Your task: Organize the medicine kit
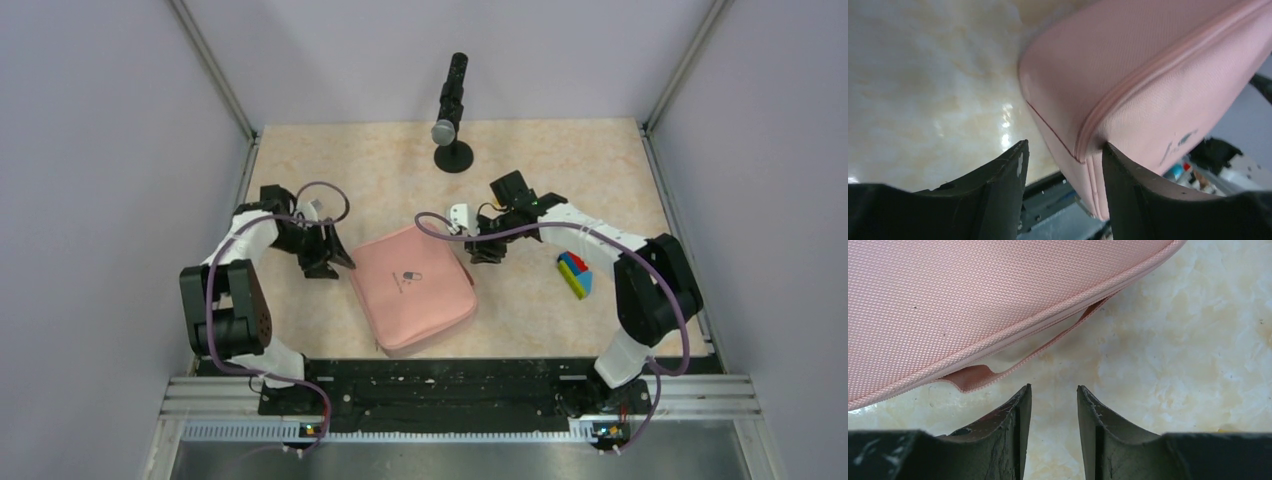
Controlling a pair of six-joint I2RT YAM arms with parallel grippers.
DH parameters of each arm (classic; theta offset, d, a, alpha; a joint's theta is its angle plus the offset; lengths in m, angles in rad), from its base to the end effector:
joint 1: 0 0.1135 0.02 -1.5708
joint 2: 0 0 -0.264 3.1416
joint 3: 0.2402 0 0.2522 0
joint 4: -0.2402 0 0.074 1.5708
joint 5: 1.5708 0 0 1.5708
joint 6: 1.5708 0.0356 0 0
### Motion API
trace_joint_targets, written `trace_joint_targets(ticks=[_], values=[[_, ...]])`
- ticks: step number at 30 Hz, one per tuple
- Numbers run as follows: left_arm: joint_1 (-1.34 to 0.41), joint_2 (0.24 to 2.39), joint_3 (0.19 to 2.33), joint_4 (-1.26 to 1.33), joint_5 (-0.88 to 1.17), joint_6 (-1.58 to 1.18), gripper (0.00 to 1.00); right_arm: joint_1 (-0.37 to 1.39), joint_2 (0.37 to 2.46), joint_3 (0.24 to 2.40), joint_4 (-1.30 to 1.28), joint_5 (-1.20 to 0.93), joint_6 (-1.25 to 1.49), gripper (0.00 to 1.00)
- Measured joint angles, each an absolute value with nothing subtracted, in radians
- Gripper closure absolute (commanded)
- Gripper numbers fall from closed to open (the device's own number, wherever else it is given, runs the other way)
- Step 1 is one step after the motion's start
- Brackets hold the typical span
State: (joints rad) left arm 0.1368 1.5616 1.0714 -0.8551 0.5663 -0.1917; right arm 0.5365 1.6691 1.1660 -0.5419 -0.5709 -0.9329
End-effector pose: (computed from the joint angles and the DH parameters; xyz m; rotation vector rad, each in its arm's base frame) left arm 0.2851 0.0200 0.2137 -0.3694 2.7970 -0.8289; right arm 0.2838 0.1911 0.2208 -1.7947 1.6965 0.5779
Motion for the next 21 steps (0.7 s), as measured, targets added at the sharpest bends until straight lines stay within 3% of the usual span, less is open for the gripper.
trace_joint_targets(ticks=[4,7,13,17,21], values=[[0.133,1.584,1.036,-0.936,0.713,-0.120,0.42,0.538,1.669,1.153,-0.547,-0.582,-0.934,0.66],[0.094,1.644,1.046,-0.937,0.781,-0.080,0.47,0.549,1.669,1.139,-0.547,-0.593,-0.937,0.75],[-0.049,1.838,1.283,-0.876,0.787,-0.082,0.47,0.574,1.669,1.112,-0.596,-0.592,-0.941,0.78],[-0.081,1.975,1.480,-0.727,0.800,-0.152,0.43,0.577,1.662,1.086,-0.599,-0.616,-0.932,0.65],[-0.096,2.054,1.577,-0.608,0.853,-0.185,0.43,0.581,1.628,1.059,-0.592,-0.654,-0.907,0.62]])
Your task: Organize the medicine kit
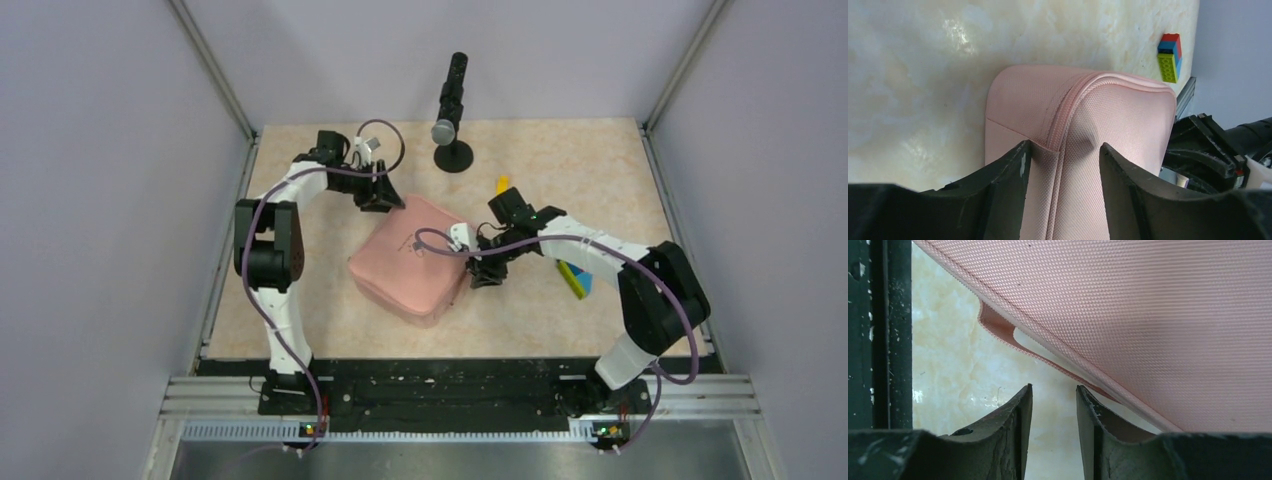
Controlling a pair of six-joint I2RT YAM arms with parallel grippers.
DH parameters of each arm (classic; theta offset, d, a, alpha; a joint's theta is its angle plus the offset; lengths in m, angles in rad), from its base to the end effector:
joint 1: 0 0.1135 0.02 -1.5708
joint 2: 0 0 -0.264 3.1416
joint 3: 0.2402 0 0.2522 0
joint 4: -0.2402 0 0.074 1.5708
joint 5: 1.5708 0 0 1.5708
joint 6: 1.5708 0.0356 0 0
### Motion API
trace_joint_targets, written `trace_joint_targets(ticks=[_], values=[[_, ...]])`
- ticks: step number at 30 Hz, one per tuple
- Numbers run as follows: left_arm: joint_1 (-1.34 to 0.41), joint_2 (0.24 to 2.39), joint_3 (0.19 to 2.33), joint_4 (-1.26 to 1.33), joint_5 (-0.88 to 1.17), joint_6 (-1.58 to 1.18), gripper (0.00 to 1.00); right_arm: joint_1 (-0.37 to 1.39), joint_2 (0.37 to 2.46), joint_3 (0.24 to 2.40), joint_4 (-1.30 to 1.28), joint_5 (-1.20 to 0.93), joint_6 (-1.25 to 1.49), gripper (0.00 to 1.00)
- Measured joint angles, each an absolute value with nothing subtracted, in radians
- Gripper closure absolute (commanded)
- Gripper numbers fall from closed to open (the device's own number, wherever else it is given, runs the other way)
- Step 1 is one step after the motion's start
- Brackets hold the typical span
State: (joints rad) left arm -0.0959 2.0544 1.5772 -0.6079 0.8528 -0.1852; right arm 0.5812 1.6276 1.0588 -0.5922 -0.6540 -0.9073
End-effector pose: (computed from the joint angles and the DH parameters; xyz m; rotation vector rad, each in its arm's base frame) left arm 0.4288 -0.0682 0.2019 0.1711 2.5343 -1.2229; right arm 0.2509 0.1907 0.2019 -1.8494 1.7444 0.7632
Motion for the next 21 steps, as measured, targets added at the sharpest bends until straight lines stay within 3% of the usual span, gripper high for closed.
trace_joint_targets(ticks=[3,7,12,21], values=[[-0.093,2.074,1.601,-0.596,0.880,-0.183,0.42,0.531,1.600,1.066,-0.618,-0.712,-0.905,0.55],[-0.054,2.073,1.609,-0.611,0.901,-0.157,0.40,0.365,1.597,1.132,-0.692,-0.764,-0.932,0.35],[0.027,2.065,1.668,-0.716,0.904,-0.067,0.40,0.254,1.636,1.248,-0.719,-0.806,-0.953,0.33],[0.066,2.035,1.764,-1.079,0.908,0.228,0.40,0.246,1.955,1.529,-0.928,-0.905,-1.221,0.33]])
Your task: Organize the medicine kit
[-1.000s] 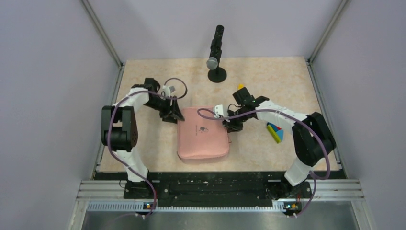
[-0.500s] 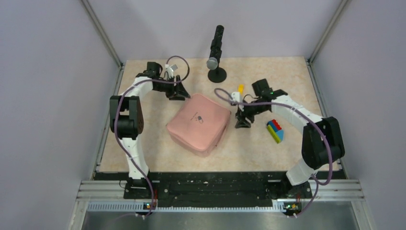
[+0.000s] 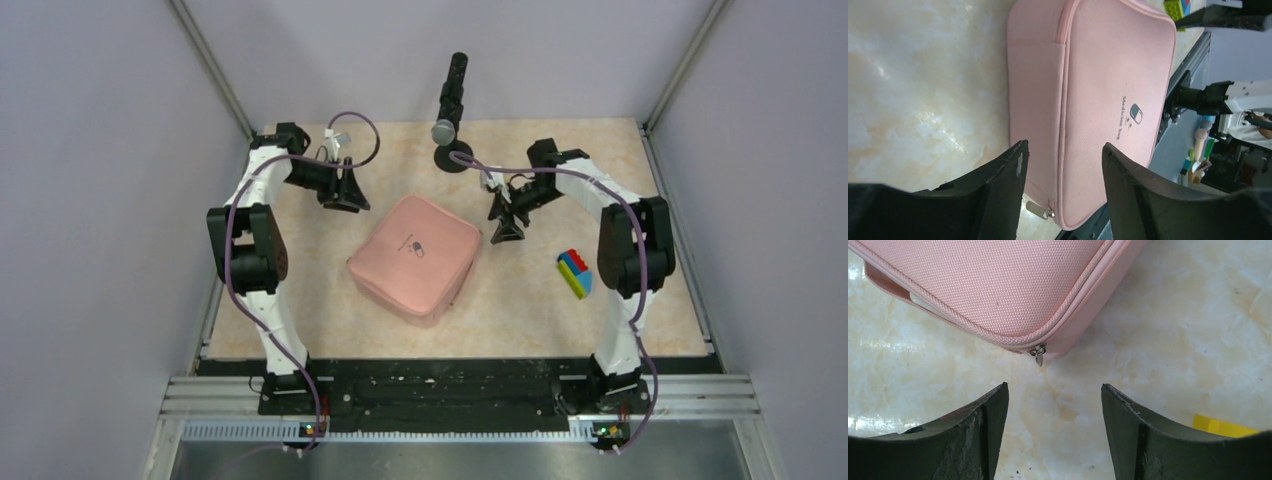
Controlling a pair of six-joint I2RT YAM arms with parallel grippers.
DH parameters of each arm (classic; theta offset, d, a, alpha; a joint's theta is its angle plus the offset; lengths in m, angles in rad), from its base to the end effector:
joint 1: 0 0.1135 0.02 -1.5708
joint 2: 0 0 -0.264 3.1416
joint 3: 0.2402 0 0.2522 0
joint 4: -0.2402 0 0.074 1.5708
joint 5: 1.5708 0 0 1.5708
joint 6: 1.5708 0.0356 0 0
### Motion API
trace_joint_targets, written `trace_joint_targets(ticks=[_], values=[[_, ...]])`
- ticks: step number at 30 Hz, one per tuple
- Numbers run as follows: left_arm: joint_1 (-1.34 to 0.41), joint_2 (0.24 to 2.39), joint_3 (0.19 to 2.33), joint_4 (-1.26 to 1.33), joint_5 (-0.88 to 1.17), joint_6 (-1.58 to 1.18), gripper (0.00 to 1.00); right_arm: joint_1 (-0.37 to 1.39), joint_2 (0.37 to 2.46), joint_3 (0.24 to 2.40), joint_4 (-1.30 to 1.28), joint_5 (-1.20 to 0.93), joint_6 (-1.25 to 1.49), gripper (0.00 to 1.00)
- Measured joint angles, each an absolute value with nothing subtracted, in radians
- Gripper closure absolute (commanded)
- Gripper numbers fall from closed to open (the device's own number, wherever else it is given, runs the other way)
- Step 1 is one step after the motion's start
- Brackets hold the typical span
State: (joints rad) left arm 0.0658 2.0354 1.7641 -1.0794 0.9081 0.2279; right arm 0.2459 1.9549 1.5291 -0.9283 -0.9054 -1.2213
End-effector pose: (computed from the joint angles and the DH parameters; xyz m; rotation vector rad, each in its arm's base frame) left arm 0.4123 -0.0010 0.2481 0.3435 2.5305 -1.1899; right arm 0.3690 0.1215 0.2180 -1.6909 1.6873 0.9034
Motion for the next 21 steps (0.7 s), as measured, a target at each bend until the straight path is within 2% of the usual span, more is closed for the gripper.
trace_joint_targets(ticks=[8,21], values=[[0.086,2.028,1.769,-1.182,0.899,0.288,0.40,0.260,2.030,1.565,-1.044,-0.931,-1.360,0.40],[0.090,2.020,1.769,-1.181,0.892,0.286,0.41,0.302,2.075,1.606,-1.055,-0.959,-1.379,0.60]])
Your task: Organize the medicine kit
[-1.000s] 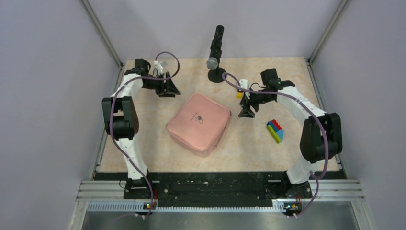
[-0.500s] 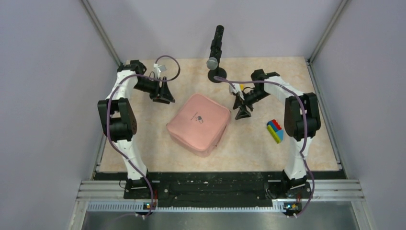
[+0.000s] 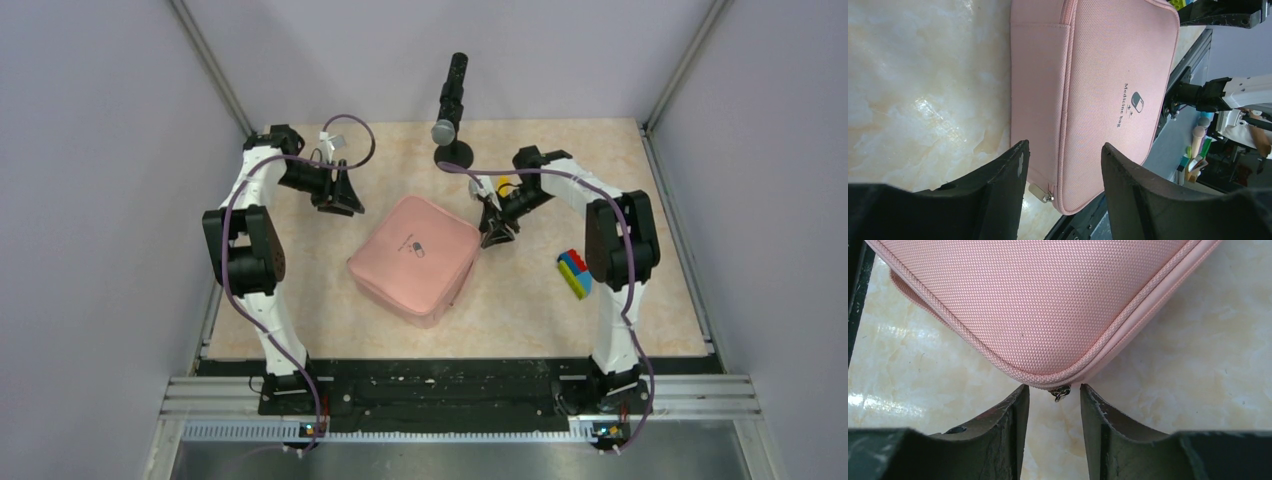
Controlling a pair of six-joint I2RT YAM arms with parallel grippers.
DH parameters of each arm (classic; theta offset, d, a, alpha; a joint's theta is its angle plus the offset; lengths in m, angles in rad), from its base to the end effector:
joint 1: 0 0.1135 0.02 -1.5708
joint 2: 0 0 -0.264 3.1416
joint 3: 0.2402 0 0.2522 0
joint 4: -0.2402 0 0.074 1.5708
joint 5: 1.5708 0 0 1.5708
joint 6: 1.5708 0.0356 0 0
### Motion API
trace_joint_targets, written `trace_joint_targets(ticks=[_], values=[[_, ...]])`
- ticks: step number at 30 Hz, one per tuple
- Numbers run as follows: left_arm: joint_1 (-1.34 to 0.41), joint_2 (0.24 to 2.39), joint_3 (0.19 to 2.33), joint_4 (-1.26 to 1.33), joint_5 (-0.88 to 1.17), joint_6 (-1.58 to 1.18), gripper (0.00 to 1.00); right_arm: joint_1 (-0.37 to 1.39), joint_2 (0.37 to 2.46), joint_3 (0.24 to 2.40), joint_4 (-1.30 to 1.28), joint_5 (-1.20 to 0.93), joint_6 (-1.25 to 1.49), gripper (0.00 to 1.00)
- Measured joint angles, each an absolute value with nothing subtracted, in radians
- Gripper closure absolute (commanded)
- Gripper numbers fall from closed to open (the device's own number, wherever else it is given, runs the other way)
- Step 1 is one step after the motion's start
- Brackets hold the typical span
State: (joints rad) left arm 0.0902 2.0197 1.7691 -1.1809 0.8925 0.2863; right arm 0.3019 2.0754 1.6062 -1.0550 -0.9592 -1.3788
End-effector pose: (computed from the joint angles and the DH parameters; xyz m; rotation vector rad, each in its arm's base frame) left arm 0.4010 0.0084 0.2533 0.3405 2.5756 -1.1865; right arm 0.3710 0.1461 0.1930 -1.8143 1.5859 1.0471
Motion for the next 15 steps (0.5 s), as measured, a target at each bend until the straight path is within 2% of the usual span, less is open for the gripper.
trace_joint_targets(ticks=[3,10,15], values=[[0.090,2.019,1.769,-1.180,0.892,0.286,0.41,0.305,2.077,1.607,-1.055,-0.968,-1.372,0.69],[0.090,2.019,1.763,-1.178,0.892,0.283,0.41,0.308,2.079,1.620,-1.055,-0.970,-1.340,1.00],[0.090,2.019,1.758,-1.176,0.893,0.283,0.41,0.309,2.079,1.630,-1.056,-0.963,-1.290,1.00]])
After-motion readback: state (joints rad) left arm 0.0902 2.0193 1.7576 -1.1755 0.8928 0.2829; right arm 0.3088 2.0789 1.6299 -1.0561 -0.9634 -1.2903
